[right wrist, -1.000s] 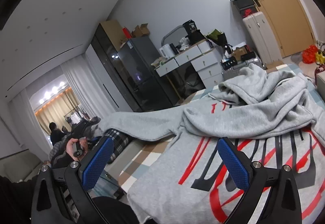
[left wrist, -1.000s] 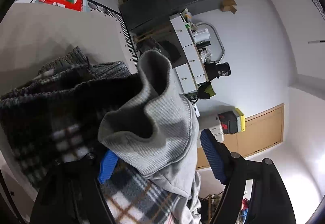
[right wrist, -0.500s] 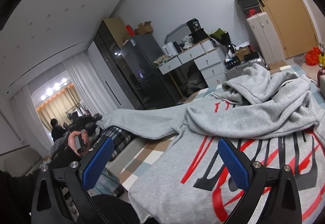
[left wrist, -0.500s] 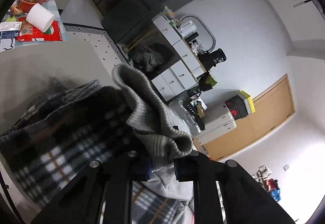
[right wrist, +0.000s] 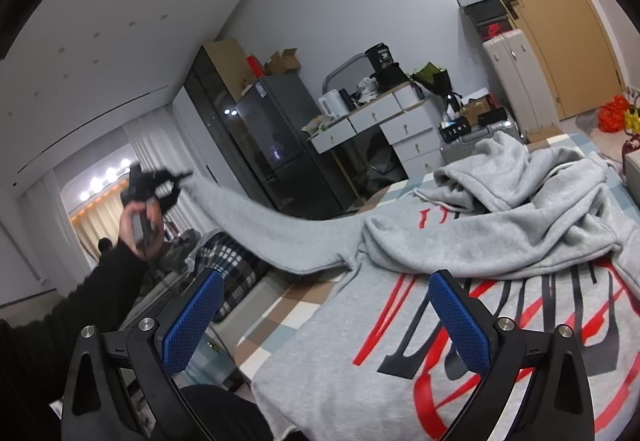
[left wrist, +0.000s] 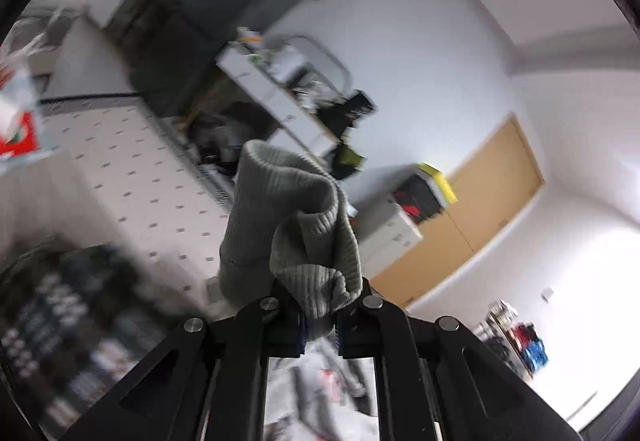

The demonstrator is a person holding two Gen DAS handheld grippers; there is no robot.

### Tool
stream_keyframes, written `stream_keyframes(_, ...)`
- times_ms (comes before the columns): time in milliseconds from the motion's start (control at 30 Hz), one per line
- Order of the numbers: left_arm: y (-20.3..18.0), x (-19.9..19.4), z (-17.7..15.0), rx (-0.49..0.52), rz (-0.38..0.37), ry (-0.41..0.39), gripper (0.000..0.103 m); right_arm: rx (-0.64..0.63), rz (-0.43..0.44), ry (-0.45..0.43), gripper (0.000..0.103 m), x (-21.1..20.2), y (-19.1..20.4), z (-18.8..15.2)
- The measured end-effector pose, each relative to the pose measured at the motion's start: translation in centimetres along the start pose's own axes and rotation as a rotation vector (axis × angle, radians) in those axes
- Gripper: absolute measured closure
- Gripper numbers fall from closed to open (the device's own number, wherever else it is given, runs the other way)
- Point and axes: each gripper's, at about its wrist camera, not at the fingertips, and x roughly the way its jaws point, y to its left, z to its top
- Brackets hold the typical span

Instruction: Fold large clothes

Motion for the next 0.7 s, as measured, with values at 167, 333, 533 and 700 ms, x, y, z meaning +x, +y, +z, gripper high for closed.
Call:
stream_keyframes(167,-9.1,4.0,-2.2,0.09,-0.129,0.063,0.098,0.004,-0.011,-0.031,0.0,-0.9,-0.2,0.4)
stream_keyframes(333,-18.0,8.5,-8.1,0.197,-0.257,0.199,0.098,0.025,-0.097,-0.103,0.0,-2.7,-1.4,1.1)
stream_keyframes(533,-26.7,16.3,-20.0,0.223,-0.38,0.463,0.098,0.27,-0.12,-0.24,0.0,-7.0,-6.5,2.0)
stream_keyframes(700,-28.3,22.9,-31.7,0.22,-0.383,0.668,0.098,0.35,-0.144,-0.424,0.0,-12.4,-8.6,1.9)
